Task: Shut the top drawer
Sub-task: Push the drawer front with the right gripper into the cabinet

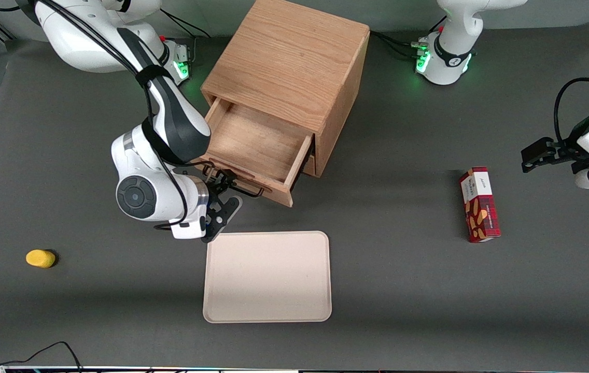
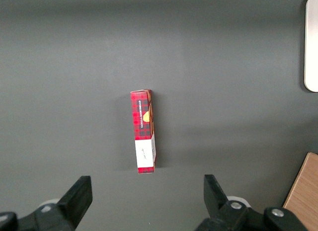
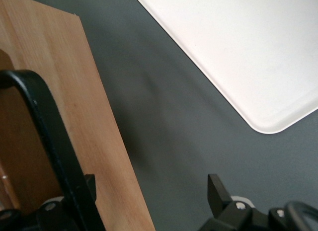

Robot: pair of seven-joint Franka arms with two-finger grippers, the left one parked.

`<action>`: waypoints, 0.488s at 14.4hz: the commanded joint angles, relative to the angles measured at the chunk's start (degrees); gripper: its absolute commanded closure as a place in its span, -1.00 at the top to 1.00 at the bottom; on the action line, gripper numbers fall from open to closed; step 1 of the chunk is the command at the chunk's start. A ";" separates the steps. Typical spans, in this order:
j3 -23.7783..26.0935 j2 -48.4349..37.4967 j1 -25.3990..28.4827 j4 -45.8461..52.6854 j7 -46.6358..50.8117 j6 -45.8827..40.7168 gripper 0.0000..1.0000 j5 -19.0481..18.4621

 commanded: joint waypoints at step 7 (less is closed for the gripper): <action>6.58 -2.43 -2.06 -3.46 9.18 -0.25 1.00 -4.09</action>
